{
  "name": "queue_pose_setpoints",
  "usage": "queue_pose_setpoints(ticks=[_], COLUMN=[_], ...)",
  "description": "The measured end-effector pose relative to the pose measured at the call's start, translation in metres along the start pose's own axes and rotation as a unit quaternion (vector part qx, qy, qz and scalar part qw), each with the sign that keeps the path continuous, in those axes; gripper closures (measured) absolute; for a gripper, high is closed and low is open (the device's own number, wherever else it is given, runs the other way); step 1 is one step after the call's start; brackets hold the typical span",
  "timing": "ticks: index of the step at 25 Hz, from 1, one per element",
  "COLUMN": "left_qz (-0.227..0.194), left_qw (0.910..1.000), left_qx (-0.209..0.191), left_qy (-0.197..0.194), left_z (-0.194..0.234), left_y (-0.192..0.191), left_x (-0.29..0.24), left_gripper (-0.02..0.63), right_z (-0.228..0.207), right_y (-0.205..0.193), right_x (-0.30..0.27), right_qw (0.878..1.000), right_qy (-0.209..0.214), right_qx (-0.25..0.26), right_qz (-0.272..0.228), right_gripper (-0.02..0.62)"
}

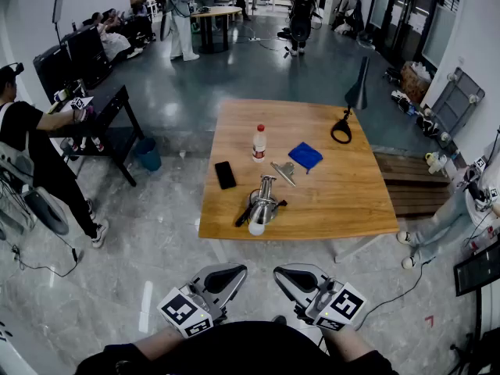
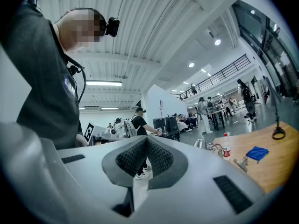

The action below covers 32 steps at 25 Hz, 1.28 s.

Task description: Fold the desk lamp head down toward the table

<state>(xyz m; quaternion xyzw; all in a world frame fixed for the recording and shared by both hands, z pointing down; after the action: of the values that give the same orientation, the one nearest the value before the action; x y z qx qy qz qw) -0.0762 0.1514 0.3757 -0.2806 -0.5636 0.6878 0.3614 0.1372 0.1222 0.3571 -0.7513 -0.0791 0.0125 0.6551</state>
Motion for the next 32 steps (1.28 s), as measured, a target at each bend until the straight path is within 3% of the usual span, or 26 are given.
queue_pose_setpoints(ticks=[23, 32], left_qz=[0.007, -0.017], left_qw=[0.9998, 0.9948], left_qx=[-0.009, -0.035], left_qy=[0.016, 0.094], left_z=[-0.012, -0.018], left_y=[0.001, 0.010], left_x=[-0.014, -0.034], left_gripper=[0.597, 0.597], right_z=[-0.013, -0.045], right_y=[-0.002, 0.003], right_x=[0.017, 0.041], right_qw=[1.000, 0.997], right_qy=[0.018, 0.072], right_qx=[-0.007, -0.004], right_qz=[-0.004, -0.010], right_gripper=[0.591, 0.591])
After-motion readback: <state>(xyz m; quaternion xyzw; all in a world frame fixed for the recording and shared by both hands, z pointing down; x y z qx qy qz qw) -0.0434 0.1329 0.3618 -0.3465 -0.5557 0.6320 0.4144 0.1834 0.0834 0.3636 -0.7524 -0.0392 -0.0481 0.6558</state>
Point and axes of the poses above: the fingertips, and each gripper's own axes: x backward along the fingers, z to its left, y out of its top, the point moved 9 cm from there along x, backward along the fingers, and after that the axes turned 12 degrees about y, right-handed, at the moved point
